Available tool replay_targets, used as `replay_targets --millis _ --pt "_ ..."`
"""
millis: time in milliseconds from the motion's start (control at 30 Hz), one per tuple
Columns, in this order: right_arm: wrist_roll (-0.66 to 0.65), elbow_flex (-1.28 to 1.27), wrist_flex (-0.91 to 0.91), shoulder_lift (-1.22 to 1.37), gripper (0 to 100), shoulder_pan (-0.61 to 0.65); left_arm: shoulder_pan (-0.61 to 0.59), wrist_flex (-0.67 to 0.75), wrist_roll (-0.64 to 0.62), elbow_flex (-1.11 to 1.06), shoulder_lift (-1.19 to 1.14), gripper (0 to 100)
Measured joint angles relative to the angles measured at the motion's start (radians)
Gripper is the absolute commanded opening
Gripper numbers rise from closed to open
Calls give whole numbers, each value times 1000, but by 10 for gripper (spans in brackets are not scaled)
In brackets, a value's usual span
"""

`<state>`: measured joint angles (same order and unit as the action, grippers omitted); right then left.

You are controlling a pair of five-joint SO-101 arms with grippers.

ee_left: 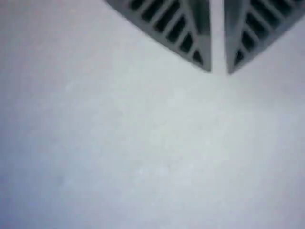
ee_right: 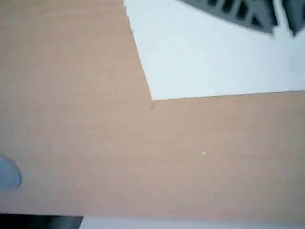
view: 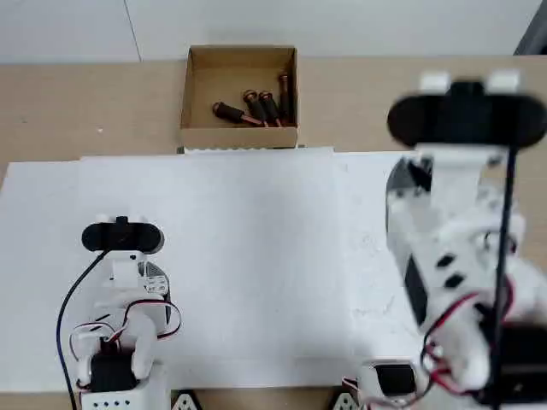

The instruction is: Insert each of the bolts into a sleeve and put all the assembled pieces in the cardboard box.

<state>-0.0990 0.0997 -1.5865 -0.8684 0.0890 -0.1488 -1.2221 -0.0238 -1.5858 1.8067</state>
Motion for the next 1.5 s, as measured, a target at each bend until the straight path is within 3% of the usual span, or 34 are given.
replay_targets --millis 333,567,1133,1500 --pt "6 -904 288 -632 3 -6 0 0 2 0 0 6" --pt "9 -1346 382 -922 3 -2 0 0 2 0 0 6" --pt "17 -1768 756 -933 3 0 0 0 2 0 0 6" --pt "17 -1769 675 -931 4 -2 0 0 2 0 0 6"
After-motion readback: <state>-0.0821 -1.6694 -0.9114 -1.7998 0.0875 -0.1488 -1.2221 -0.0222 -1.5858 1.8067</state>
